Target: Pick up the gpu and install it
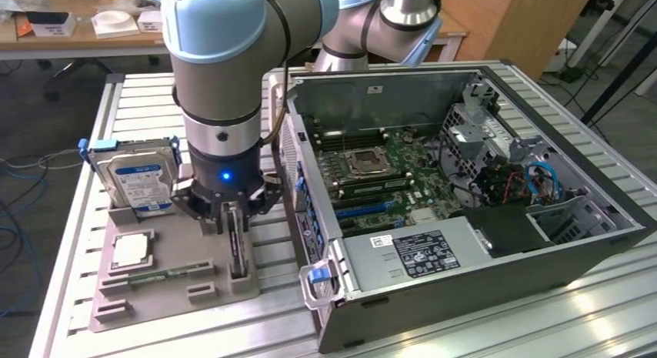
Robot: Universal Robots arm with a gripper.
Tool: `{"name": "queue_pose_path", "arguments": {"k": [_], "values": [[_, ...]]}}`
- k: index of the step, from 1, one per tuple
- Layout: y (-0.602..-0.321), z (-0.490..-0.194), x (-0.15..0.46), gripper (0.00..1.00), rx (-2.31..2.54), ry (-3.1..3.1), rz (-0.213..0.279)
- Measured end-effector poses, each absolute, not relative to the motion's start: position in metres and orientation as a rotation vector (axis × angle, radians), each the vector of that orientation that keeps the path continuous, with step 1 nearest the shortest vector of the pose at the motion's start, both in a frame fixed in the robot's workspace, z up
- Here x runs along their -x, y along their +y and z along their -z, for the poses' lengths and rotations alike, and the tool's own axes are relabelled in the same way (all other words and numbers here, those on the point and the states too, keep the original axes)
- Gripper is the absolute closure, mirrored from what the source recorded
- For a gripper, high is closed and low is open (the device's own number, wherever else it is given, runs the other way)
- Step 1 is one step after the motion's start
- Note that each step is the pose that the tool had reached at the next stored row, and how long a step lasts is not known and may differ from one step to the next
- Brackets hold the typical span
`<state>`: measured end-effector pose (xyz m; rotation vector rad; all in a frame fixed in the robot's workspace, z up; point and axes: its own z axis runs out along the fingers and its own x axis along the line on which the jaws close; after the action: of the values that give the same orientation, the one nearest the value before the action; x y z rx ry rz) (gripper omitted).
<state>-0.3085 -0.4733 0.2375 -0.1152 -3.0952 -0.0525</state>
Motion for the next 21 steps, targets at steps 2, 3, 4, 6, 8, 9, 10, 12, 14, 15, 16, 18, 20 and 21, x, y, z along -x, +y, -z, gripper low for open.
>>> {"name": "queue_pose_path", "arguments": {"k": [2, 3, 4, 6, 8, 9, 10, 12, 14, 15, 16, 18, 20, 21], "values": [[-0.4733, -0.2375, 0.3085, 0.61, 0.115, -3.095, 0.053], [-0.4733, -0.2375, 0.3085, 0.61, 0.115, -3.095, 0.053], [-0.4733, -0.2376, 0.3085, 0.61, 0.115, -3.095, 0.052], [-0.4733, -0.2375, 0.3085, 0.63, 0.115, -3.095, 0.053], [-0.4733, -0.2375, 0.3085, 0.7, 0.115, -3.095, 0.053], [-0.4733, -0.2375, 0.3085, 0.7, 0.115, -3.095, 0.053], [-0.4733, -0.2375, 0.3085, 0.7, 0.115, -3.095, 0.053], [-0.4733, -0.2376, 0.3085, 0.71, 0.115, -3.095, 0.053], [-0.4733, -0.2376, 0.3085, 0.74, 0.115, -3.095, 0.052], [-0.4733, -0.2376, 0.3085, 0.74, 0.115, -3.095, 0.052], [-0.4734, -0.2376, 0.3084, 0.74, 0.115, -3.095, 0.052], [-0.4734, -0.2375, 0.3084, 0.74, 0.115, -3.095, 0.053], [-0.4733, -0.2375, 0.3084, 0.74, 0.115, -3.095, 0.053], [-0.4733, -0.2375, 0.3085, 0.74, 0.115, -3.095, 0.052]]}}
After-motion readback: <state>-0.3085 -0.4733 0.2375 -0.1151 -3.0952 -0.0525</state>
